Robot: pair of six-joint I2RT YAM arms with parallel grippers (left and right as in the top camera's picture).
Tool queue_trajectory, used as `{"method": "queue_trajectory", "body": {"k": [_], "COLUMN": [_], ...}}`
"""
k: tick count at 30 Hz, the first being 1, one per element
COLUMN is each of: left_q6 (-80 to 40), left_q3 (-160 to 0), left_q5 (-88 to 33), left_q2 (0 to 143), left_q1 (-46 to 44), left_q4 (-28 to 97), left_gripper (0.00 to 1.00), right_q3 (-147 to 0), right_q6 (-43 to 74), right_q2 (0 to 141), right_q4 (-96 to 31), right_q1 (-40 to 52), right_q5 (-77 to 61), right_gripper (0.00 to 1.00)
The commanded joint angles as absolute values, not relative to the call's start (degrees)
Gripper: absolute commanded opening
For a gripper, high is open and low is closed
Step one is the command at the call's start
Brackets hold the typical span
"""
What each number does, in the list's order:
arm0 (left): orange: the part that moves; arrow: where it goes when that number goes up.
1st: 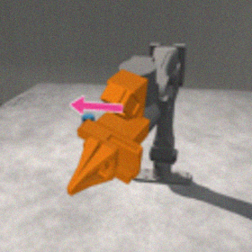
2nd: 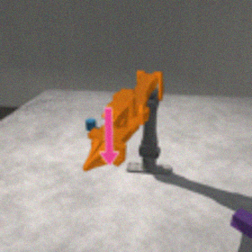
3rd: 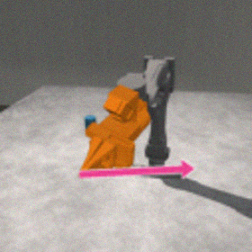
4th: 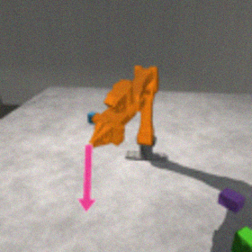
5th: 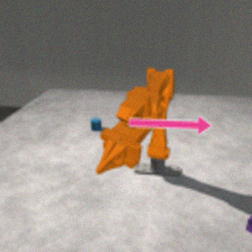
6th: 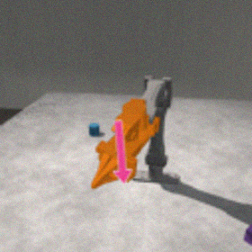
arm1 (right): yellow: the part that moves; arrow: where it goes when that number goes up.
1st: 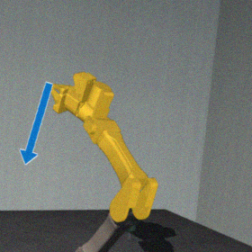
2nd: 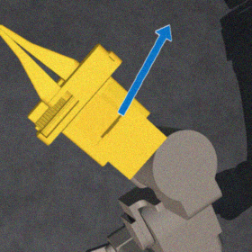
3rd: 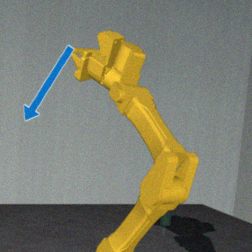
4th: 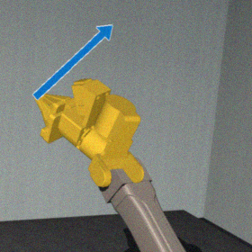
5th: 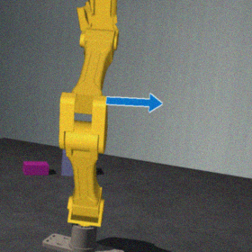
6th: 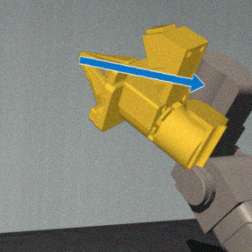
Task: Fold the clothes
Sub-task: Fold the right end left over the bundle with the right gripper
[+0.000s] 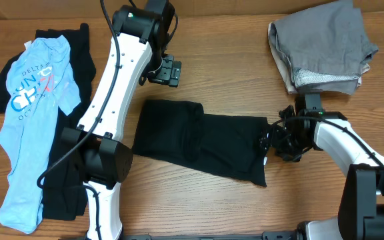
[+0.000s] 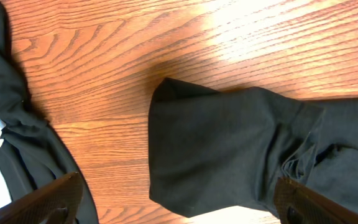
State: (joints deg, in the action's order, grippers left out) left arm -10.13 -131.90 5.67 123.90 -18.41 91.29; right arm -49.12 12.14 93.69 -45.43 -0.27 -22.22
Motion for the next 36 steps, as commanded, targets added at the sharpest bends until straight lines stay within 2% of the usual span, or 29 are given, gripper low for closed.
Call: {"method": "queue_trajectory", "body": {"k": [1, 10, 14, 17, 21, 22, 23, 30, 36], "left_q6": [-8.99, -8.99, -9.02, -9.02, -8.99, -8.99, -8.99, -8.99, -8.99], "left_q3": [-133.27, -133.27, -133.27, -133.27, -133.27, -133.27, -133.27, -133.27, -133.27], "left_q5": [6.39, 6.42, 6.42, 6.42, 6.46, 6.46, 6.46, 6.61, 6.59], "left_q2": [123.98, 124.01, 124.01, 124.01, 124.01, 124.01, 124.01, 124.01, 124.01], "left_q1": [-18.48, -18.39, -18.37, -18.37, -18.37, -18.37, -18.35, -17.87, -16.16], "left_q4": [91.33, 91.24, 91.22, 91.29, 91.09, 90.96, 90.83, 90.8, 90.83], "left_gripper": [1.0, 1.0, 1.0, 1.0, 1.0, 1.0, 1.0, 1.0, 1.0], "right_q3": [-47.2, -45.95, -45.95, -45.95, -45.95, -45.95, -45.98, -48.58, -54.96], "right_q6": [13.63, 14.92, 17.91, 19.79, 22.63, 23.51, 24.12, 23.4, 17.61], "right_q2": [92.82, 93.08, 93.45, 93.45, 93.45, 93.45, 93.43, 91.98, 89.01], "right_q4": [-43.77, -41.21, -38.72, -37.23, -37.08, -37.04, -36.82, -39.7, -49.87], "right_q1": [0.05, 2.94, 5.34, 6.59, 6.68, 6.52, 6.28, 2.55, -2.52], "right_q5": [-21.47, -21.63, -21.43, -21.21, -17.32, -16.19, -15.66, -15.66, -15.7], "right_gripper": [0.82, 0.79, 0.73, 0.59, 0.21, 0.09, 0.04, 0.04, 0.04]}}
